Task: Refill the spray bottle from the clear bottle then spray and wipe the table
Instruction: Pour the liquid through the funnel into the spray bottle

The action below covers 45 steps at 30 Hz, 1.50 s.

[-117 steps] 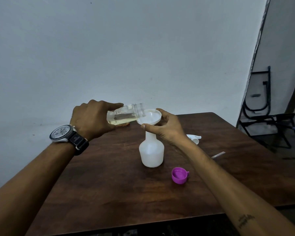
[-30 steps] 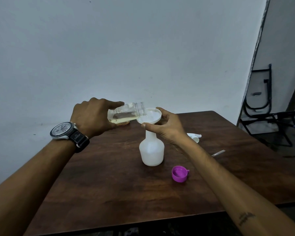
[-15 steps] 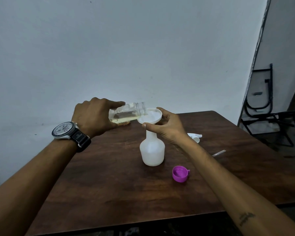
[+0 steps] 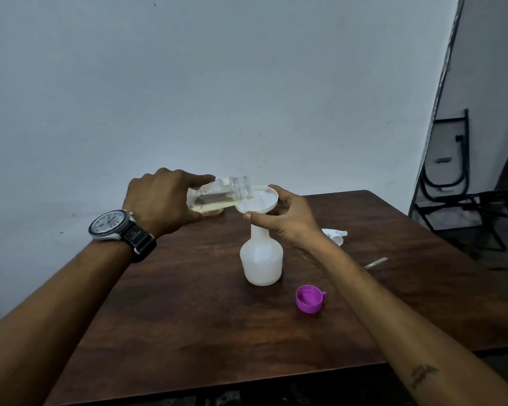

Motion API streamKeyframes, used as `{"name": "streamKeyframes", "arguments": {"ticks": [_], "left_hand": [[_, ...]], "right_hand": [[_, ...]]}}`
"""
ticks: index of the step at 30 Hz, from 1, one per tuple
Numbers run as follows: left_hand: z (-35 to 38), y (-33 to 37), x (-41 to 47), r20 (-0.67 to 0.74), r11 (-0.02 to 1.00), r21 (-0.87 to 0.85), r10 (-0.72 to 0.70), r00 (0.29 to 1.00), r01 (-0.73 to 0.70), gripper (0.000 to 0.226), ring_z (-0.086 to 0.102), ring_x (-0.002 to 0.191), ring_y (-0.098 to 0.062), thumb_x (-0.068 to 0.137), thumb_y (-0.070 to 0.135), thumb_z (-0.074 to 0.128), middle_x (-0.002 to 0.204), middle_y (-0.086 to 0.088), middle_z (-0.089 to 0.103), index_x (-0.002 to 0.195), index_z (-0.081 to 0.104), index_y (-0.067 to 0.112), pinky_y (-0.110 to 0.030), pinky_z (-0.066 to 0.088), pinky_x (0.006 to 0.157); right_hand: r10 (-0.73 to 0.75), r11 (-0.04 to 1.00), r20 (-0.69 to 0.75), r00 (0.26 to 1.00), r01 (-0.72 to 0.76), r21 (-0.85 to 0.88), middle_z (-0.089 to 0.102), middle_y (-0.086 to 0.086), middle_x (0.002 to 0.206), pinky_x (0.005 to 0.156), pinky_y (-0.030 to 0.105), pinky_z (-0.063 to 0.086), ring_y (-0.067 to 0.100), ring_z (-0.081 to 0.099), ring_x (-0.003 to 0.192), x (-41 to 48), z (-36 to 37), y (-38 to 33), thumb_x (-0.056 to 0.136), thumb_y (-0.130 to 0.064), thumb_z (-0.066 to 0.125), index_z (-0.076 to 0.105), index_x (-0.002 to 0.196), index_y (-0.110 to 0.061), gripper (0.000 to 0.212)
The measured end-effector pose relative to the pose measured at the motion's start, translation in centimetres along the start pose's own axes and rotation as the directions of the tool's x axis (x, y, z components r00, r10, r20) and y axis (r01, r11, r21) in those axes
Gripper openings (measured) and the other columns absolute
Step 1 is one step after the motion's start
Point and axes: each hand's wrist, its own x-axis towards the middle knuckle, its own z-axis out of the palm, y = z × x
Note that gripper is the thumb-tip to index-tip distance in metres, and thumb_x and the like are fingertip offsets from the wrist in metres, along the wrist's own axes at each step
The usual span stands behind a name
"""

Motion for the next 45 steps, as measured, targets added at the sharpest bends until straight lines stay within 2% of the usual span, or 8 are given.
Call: {"name": "streamKeyframes", "arguments": {"ticks": [4, 12, 18, 27, 41, 45], "left_hand": [[0.02, -0.03, 0.08, -0.005, 1.0, 0.014, 0.006, 1.0, -0.005, 0.071, 0.067, 0.103, -0.027, 0.072, 0.065, 0.072, 0.121, 0.009, 0.071, 0.139, 0.05, 0.053, -0.031, 0.042, 0.067], [-0.01, -0.04, 0.11, -0.017, 1.0, 0.019, 0.018, 1.0, -0.017, 0.073, 0.067, 0.104, -0.027, 0.071, 0.071, 0.072, 0.12, 0.009, 0.072, 0.139, 0.051, 0.053, -0.031, 0.042, 0.066], [0.04, -0.06, 0.01, -0.017, 1.0, 0.003, 0.008, 1.0, -0.008, 0.073, 0.067, 0.102, -0.026, 0.07, 0.073, 0.072, 0.118, 0.01, 0.072, 0.137, 0.052, 0.054, -0.031, 0.041, 0.067], [-0.14, 0.1, -0.06, -0.016, 1.0, 0.005, 0.013, 1.0, -0.013, 0.074, 0.067, 0.103, -0.028, 0.068, 0.075, 0.071, 0.119, 0.009, 0.072, 0.137, 0.053, 0.053, -0.032, 0.047, 0.069], [-0.25, 0.07, 0.06, -0.016, 1.0, 0.009, 0.02, 1.0, -0.02, 0.073, 0.067, 0.105, -0.027, 0.07, 0.07, 0.072, 0.121, 0.011, 0.071, 0.138, 0.052, 0.053, -0.034, 0.05, 0.071], [-0.31, 0.22, 0.0, -0.007, 1.0, 0.014, 0.017, 1.0, -0.017, 0.072, 0.067, 0.105, -0.028, 0.07, 0.066, 0.072, 0.121, 0.01, 0.071, 0.138, 0.052, 0.052, -0.034, 0.05, 0.072]], "right_hand": [[0.003, 1.0, 0.005, 1.0, -0.003, -0.006, 0.077, -0.004, 0.099, 0.079, 0.024, 0.057, 0.007, 0.072, 0.09, -0.05, -0.03, -0.1, 0.073, -0.012, 0.094, 0.074, 0.109, -0.013, 0.042], [0.001, 1.0, 0.016, 1.0, -0.001, -0.011, 0.076, -0.012, 0.093, 0.077, 0.02, 0.058, -0.001, 0.071, 0.085, -0.22, -0.09, -0.3, 0.074, -0.01, 0.092, 0.074, 0.11, -0.013, 0.041], [-0.009, 1.0, 0.009, 1.0, 0.009, -0.011, 0.078, -0.003, 0.104, 0.079, 0.022, 0.058, 0.007, 0.072, 0.093, -0.22, -0.02, -0.22, 0.073, -0.012, 0.093, 0.074, 0.11, -0.014, 0.041], [-0.005, 1.0, 0.004, 1.0, 0.005, -0.016, 0.078, -0.001, 0.103, 0.084, 0.03, 0.059, 0.009, 0.072, 0.092, -0.1, -0.01, -0.01, 0.073, -0.013, 0.094, 0.074, 0.107, -0.016, 0.039], [0.007, 1.0, 0.004, 1.0, -0.006, -0.011, 0.078, 0.001, 0.105, 0.083, 0.029, 0.059, 0.009, 0.072, 0.093, -0.1, 0.01, -0.02, 0.073, -0.014, 0.094, 0.074, 0.108, -0.016, 0.041], [0.014, 1.0, -0.005, 1.0, -0.014, -0.01, 0.078, 0.002, 0.109, 0.087, 0.033, 0.06, 0.014, 0.073, 0.101, -0.06, 0.05, 0.03, 0.071, -0.016, 0.095, 0.073, 0.112, -0.016, 0.046]]}}
